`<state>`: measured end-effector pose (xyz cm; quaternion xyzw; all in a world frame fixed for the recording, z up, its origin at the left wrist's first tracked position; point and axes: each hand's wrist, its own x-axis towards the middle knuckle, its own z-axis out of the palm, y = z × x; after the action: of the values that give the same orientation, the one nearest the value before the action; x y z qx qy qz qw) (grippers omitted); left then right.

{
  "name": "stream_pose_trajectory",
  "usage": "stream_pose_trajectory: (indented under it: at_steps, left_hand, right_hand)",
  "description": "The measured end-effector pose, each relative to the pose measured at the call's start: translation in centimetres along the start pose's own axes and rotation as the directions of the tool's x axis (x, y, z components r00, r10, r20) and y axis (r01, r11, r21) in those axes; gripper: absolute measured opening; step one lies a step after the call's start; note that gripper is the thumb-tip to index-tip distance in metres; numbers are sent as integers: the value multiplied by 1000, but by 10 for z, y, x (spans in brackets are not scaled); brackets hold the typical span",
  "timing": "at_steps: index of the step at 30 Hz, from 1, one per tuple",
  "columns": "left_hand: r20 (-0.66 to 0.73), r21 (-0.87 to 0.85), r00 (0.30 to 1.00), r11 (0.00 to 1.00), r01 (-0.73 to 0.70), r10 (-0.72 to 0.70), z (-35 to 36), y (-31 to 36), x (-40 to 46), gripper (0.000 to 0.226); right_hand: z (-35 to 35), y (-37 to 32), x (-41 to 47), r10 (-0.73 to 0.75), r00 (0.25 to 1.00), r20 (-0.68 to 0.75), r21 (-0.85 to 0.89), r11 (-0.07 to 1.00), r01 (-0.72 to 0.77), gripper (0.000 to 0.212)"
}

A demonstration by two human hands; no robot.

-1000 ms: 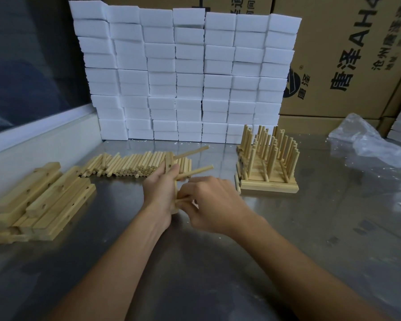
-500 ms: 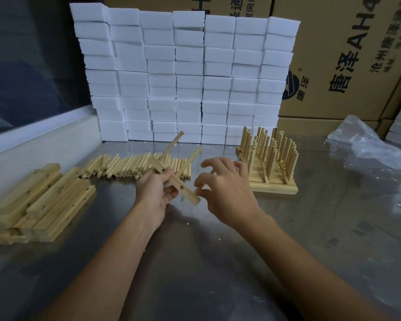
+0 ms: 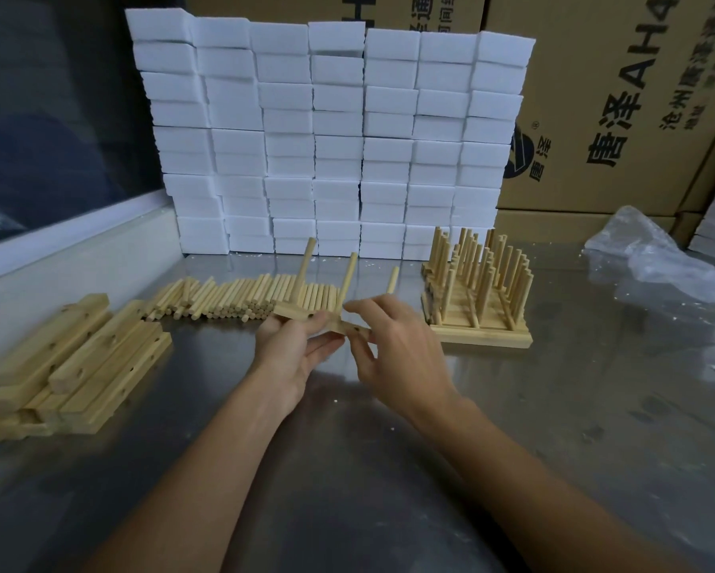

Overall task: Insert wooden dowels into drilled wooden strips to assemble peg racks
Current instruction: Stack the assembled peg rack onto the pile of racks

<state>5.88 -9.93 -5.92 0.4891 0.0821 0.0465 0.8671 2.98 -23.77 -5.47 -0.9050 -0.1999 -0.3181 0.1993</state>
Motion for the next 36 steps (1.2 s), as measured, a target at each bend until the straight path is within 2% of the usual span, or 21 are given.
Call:
stream_pose_trajectory:
  at_steps: [3, 7, 11, 14, 18, 24, 31, 36]
  left_hand:
    - [71, 18, 997, 1000, 1, -2, 5, -5, -5, 18]
    - [127, 27, 992, 1000, 11, -15, 8, -9, -7, 26]
    - [140, 50, 990, 999, 4, -11, 7, -8, -7, 18]
    - [106, 158, 994, 987, -21, 4, 4, -8, -6, 23]
    - [11, 374, 997, 925, -72, 73, 1, -10, -1, 18]
    - [85, 681, 973, 700, -214, 214, 3, -17, -3, 24]
    - [116, 732, 971, 643, -227, 211, 8, -19, -7, 21]
    - [78, 736, 966, 639, -223, 247, 4, -16, -6, 15]
  right_hand:
    - [-2, 1, 0, -5, 999, 35, -34, 999, 6, 28]
    - [-3, 4, 1, 3, 995, 98, -34, 999, 0, 27]
    - [-3, 9, 2, 25, 994, 106, -64, 998, -18, 31]
    - [-6, 16, 1, 60, 988, 143, -90, 995, -47, 27]
    - [-11, 26, 0, 129, 971, 200, -119, 987, -106, 27]
    - [-16, 33, -4, 196, 945, 261, -151, 975, -161, 24]
    - [-19, 39, -7, 281, 931, 235, -175, 954, -244, 26]
    - [-26, 50, -9, 414, 886, 208, -199, 905, -376, 30]
